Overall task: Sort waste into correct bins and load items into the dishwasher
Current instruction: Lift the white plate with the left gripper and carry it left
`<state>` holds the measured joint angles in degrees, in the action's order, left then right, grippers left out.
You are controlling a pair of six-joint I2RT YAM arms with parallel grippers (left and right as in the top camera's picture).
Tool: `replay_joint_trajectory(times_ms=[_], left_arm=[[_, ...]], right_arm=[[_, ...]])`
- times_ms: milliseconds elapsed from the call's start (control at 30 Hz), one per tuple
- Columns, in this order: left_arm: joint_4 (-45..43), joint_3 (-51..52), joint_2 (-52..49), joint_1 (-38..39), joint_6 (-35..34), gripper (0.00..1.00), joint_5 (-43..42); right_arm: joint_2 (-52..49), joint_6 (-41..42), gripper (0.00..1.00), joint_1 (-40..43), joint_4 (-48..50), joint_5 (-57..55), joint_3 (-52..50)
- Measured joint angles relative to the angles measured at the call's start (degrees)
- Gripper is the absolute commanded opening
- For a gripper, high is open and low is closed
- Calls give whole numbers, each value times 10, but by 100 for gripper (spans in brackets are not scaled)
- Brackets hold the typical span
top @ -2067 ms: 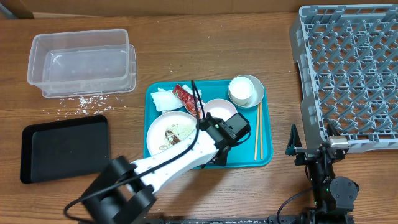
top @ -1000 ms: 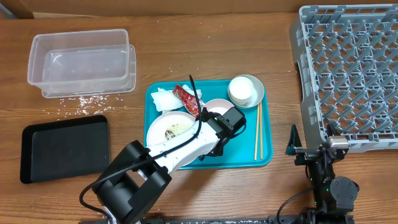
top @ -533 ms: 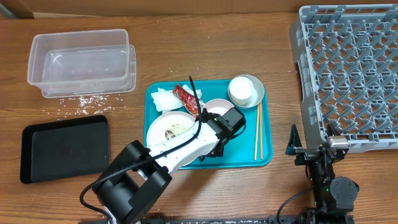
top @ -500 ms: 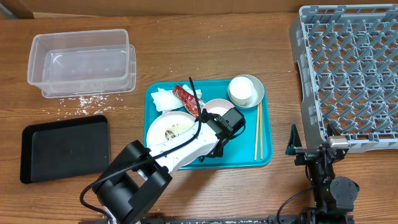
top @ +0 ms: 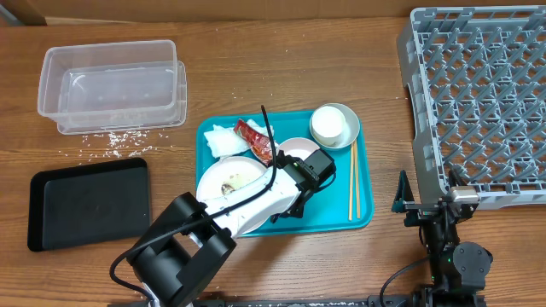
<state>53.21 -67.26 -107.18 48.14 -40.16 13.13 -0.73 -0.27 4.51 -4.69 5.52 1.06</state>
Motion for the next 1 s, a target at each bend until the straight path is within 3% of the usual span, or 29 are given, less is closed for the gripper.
replay_joint_trajectory(times_ms=[1000], left_arm=[[318, -222, -5, -19, -30, 4, 53]], right_arm=[[0, 0, 100, 0, 0, 0, 0]])
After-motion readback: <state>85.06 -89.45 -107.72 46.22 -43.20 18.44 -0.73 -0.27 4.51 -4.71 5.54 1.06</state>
